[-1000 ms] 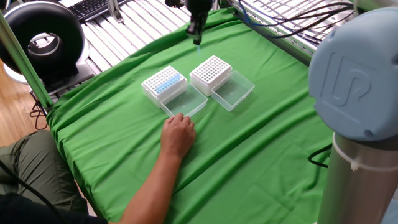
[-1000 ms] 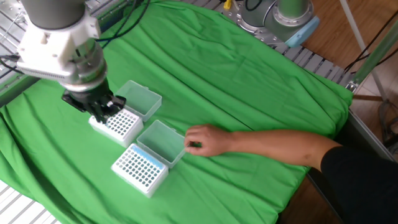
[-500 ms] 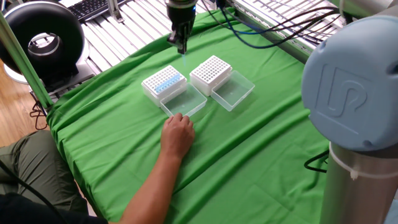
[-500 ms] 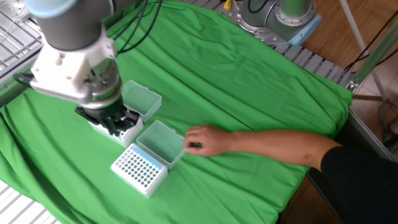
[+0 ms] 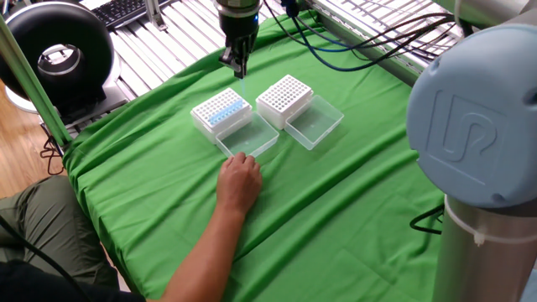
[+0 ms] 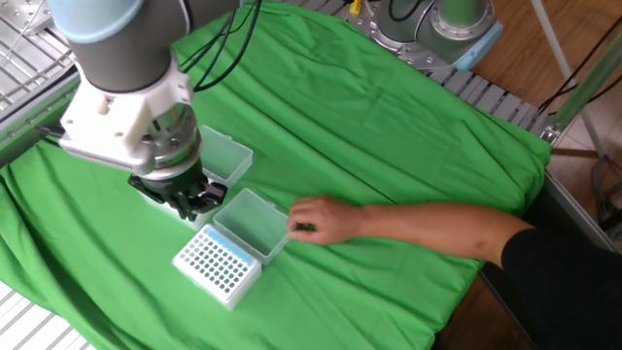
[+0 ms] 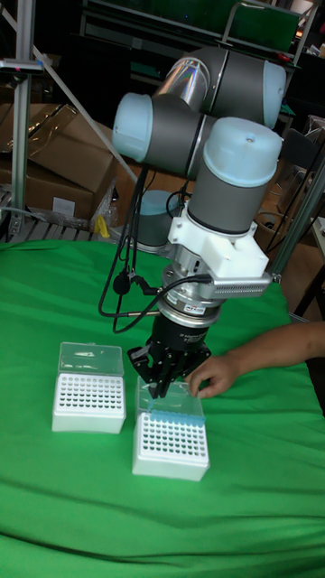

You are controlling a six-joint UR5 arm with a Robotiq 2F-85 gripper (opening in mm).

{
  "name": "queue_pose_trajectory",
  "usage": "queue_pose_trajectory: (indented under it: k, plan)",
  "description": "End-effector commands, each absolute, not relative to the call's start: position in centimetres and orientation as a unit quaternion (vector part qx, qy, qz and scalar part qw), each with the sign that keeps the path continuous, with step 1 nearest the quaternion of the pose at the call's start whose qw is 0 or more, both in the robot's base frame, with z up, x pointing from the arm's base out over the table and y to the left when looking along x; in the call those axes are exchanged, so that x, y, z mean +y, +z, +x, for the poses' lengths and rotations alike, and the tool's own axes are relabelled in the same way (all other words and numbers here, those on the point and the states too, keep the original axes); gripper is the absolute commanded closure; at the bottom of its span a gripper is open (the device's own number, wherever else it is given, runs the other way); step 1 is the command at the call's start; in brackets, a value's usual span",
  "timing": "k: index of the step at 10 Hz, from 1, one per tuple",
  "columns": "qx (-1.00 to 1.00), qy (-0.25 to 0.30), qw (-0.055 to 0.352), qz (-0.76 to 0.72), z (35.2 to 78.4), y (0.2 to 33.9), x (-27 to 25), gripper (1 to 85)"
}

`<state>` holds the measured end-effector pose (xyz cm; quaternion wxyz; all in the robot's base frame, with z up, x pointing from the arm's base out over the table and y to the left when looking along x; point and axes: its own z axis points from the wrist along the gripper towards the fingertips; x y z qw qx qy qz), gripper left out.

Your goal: Insert a medium pipette tip into the holder for medium pipette tips

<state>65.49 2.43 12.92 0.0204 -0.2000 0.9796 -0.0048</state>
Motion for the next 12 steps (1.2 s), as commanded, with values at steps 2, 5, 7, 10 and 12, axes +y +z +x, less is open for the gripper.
queue_pose_trajectory:
  k: [2,5,7,10,12]
  plan:
    - [0.981,0.004,0.03,-0.192,65.4,12.0,3.2,77.0]
    - [0.981,0.0,0.034,-0.192,65.3,11.4,3.1,77.0]
    - [0.981,-0.001,0.036,-0.191,65.4,11.2,3.1,77.0]
    - [0.98,-0.003,0.044,-0.193,65.6,10.5,2.9,77.0]
    - [0.978,-0.004,0.048,-0.202,65.6,9.1,2.5,75.0]
